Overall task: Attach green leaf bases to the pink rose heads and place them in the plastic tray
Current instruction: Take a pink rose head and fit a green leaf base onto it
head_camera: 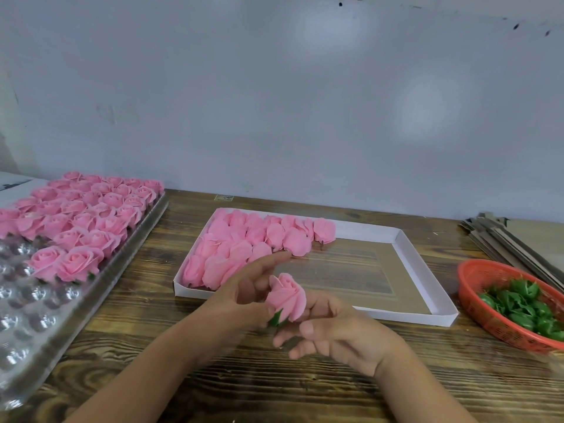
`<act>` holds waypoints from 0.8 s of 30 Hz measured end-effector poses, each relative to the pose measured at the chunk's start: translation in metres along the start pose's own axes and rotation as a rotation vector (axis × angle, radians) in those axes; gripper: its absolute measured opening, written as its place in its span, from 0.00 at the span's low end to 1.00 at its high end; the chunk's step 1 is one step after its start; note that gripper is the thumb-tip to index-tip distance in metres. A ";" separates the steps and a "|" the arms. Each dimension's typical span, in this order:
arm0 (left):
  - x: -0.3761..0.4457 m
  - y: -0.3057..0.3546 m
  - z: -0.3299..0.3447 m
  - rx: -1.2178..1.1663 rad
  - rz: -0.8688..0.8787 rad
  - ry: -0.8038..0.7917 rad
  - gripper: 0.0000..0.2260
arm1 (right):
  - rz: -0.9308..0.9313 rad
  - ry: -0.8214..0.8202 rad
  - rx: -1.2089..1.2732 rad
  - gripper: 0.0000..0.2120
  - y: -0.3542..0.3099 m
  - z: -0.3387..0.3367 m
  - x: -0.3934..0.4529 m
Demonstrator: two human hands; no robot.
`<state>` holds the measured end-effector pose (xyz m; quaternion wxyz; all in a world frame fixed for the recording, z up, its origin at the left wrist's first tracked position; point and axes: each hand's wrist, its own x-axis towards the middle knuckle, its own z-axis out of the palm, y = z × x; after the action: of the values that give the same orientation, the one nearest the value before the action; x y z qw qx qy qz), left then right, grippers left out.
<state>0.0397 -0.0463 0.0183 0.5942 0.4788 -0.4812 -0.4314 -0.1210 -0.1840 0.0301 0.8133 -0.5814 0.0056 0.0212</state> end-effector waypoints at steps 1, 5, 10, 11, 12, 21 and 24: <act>0.000 0.001 -0.001 -0.043 0.000 -0.020 0.31 | -0.005 -0.028 0.018 0.20 0.000 0.000 0.000; -0.001 0.001 -0.004 -0.074 -0.022 -0.065 0.33 | -0.005 -0.034 0.030 0.19 0.002 -0.001 0.002; 0.000 0.003 -0.001 -0.066 -0.027 -0.141 0.31 | 0.006 0.068 -0.063 0.16 0.006 0.000 0.005; 0.001 0.003 0.000 -0.076 -0.018 -0.111 0.31 | -0.006 0.113 -0.098 0.14 0.006 0.000 0.006; 0.001 0.003 0.000 -0.085 0.002 -0.070 0.30 | -0.022 0.171 -0.151 0.13 0.007 0.001 0.007; 0.002 0.008 0.007 0.066 0.117 0.234 0.16 | -0.097 0.381 -0.534 0.11 0.010 0.005 0.013; 0.003 0.002 0.006 0.143 0.101 0.216 0.13 | -0.127 0.352 -0.563 0.12 0.010 0.007 0.014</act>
<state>0.0341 -0.0494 0.0212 0.6278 0.5387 -0.4674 -0.3116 -0.1078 -0.1740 0.0219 0.6069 -0.7773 0.1034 -0.1295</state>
